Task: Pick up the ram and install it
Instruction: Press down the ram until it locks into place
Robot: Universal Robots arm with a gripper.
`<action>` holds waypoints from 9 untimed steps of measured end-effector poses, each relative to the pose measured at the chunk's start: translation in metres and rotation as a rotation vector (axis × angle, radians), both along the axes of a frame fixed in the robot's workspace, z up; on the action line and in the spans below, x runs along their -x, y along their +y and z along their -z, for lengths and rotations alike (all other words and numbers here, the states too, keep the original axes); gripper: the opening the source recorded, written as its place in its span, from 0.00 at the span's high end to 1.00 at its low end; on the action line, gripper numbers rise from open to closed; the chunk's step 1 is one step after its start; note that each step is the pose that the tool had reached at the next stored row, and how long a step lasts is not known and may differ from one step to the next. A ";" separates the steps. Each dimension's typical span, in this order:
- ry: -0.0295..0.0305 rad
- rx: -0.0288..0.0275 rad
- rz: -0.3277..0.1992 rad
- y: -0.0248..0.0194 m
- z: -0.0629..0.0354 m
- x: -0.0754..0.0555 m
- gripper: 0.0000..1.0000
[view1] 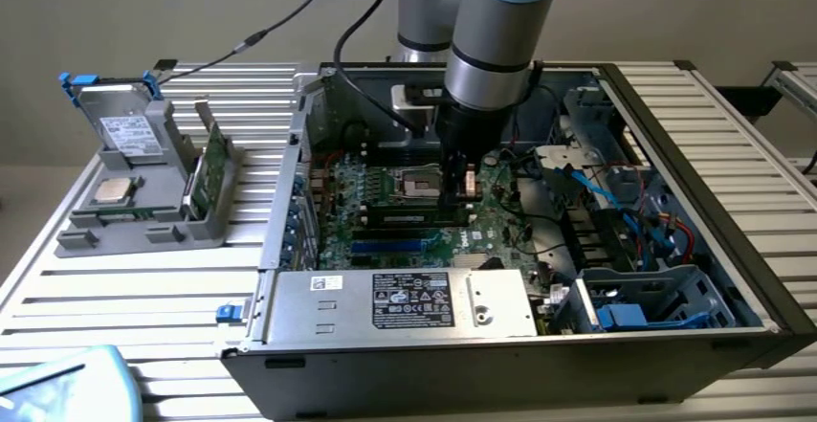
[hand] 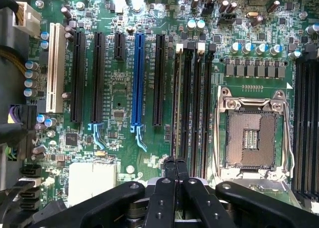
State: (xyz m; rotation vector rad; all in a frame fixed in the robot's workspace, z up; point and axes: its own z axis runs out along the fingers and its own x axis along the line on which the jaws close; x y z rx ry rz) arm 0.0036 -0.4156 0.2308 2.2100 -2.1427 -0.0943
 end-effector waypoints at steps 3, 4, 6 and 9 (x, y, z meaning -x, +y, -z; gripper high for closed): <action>0.0001 0.0002 0.000 0.0000 0.0016 0.000 0.89; 0.0002 0.0004 0.000 -0.0001 0.0021 0.000 0.89; 0.0001 0.0003 0.000 0.0000 0.0034 0.000 0.89; 0.0002 0.0005 0.000 -0.0001 0.0050 0.000 0.89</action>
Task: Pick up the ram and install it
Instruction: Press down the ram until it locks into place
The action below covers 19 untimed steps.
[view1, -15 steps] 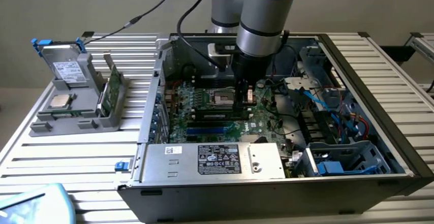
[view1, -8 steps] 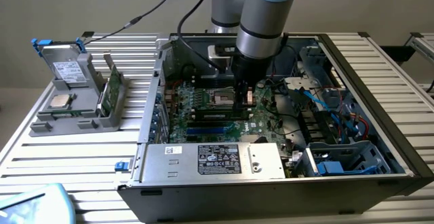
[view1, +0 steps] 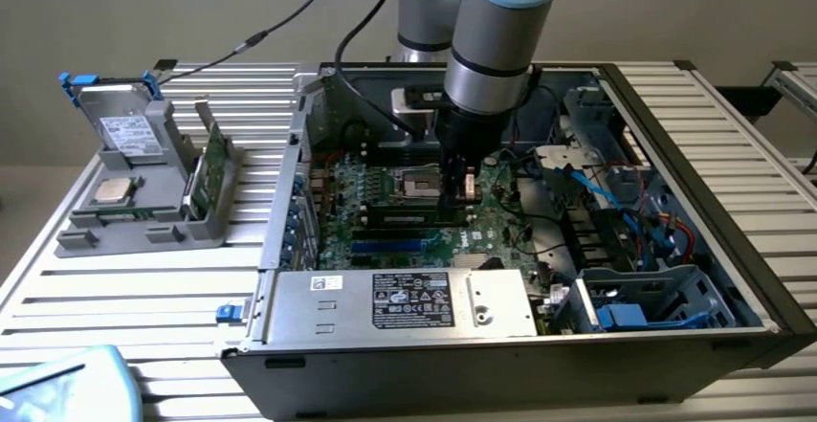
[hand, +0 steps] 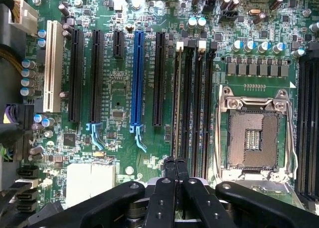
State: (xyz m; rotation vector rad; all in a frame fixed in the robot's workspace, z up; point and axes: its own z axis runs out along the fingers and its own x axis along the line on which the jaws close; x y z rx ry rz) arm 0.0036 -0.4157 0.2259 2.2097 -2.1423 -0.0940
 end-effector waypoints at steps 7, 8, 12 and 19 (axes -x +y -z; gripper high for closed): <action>-0.0007 -0.0021 0.000 0.0003 -0.0009 0.000 0.89; -0.0006 -0.0020 0.000 0.0004 -0.0025 0.001 0.89; -0.0001 -0.0003 0.000 0.0006 -0.0076 0.005 0.89; -0.0002 0.0009 0.000 0.0020 -0.0081 0.019 0.89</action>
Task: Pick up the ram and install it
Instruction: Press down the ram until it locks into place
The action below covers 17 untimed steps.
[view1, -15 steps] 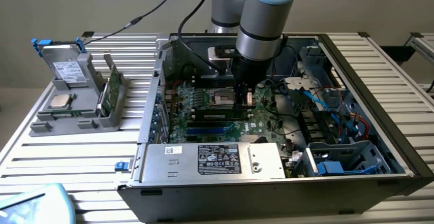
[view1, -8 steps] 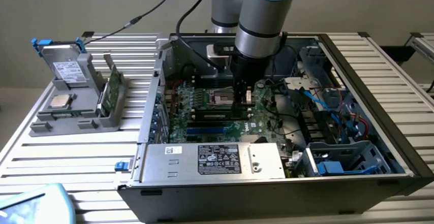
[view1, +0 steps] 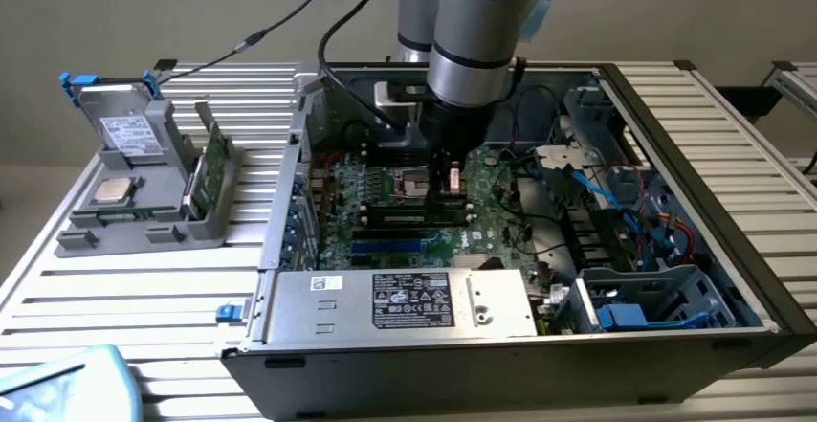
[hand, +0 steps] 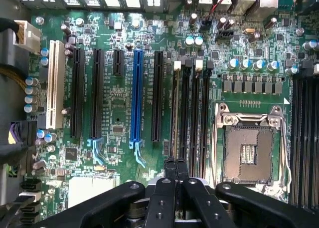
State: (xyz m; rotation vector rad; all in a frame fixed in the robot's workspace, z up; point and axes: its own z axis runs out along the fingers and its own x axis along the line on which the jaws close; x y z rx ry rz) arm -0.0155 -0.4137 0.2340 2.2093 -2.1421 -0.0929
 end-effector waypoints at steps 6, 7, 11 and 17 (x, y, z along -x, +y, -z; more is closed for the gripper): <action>0.0000 0.0002 0.000 0.0018 0.0000 0.012 0.89; 0.0000 0.0003 0.000 0.0021 0.0000 0.014 0.89; 0.0000 0.0004 0.000 0.0033 0.0000 0.022 0.89; 0.0000 0.0004 0.000 0.0033 0.0040 0.024 0.89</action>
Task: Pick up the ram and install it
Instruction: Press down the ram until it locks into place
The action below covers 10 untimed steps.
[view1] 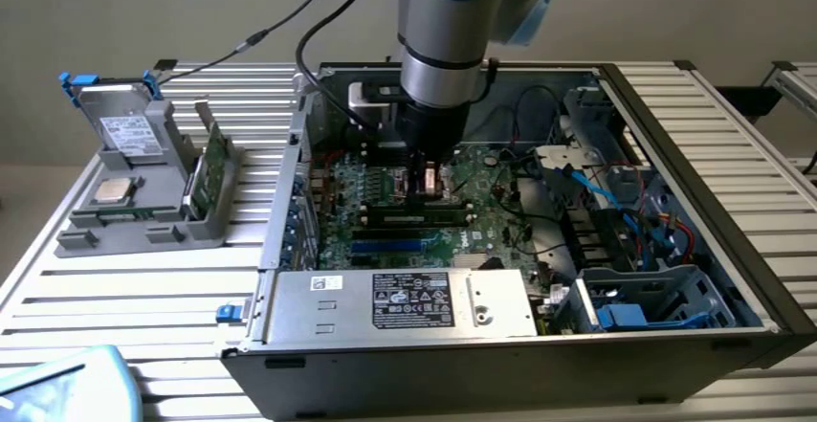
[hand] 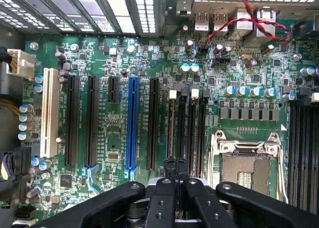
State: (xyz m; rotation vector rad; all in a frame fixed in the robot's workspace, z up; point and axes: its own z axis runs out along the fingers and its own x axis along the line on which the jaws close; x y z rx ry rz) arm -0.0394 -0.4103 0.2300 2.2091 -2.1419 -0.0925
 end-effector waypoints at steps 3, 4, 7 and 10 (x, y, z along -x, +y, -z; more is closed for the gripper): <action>0.0006 0.0011 0.000 -0.0001 0.0030 0.000 0.89; 0.0005 0.0008 0.000 -0.0001 0.0042 0.000 0.89; 0.0003 0.0005 0.000 -0.0001 0.0070 0.000 0.89; -0.0014 -0.0023 0.000 0.0006 0.0031 0.000 0.89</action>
